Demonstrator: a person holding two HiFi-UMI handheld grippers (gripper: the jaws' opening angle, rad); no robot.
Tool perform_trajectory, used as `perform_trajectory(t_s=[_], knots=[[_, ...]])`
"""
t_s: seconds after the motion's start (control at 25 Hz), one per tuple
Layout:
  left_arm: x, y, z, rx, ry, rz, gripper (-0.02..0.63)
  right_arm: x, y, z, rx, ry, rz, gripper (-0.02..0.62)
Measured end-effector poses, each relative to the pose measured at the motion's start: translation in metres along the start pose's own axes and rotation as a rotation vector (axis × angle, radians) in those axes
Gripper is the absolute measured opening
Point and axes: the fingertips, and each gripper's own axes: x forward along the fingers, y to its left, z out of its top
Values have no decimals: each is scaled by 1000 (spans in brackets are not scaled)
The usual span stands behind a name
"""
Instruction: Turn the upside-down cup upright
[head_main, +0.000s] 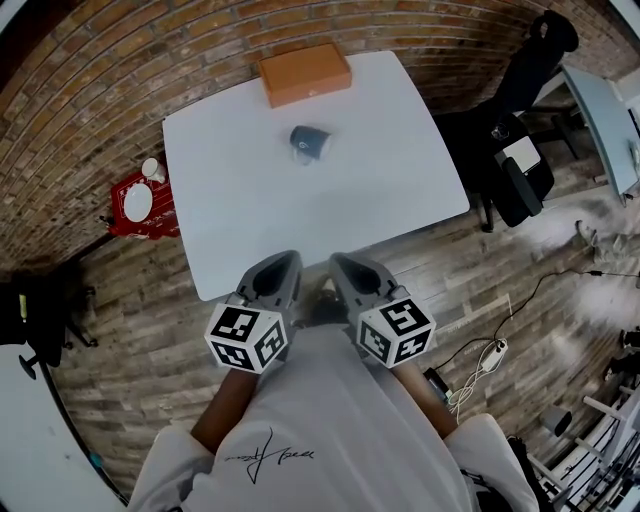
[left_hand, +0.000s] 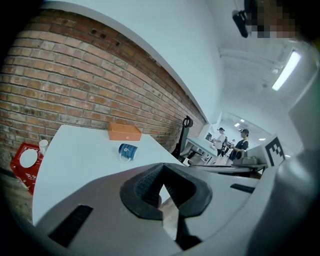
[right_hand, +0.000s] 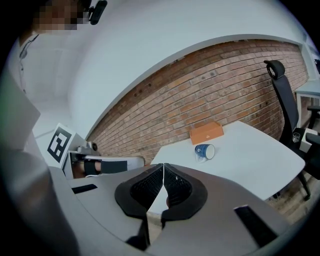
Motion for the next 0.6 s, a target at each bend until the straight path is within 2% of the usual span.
perform_trajectory(t_s=[0.6], knots=[[24,-2,17,16,-31,32,11,-4,-31,10,19,-36,25,21]])
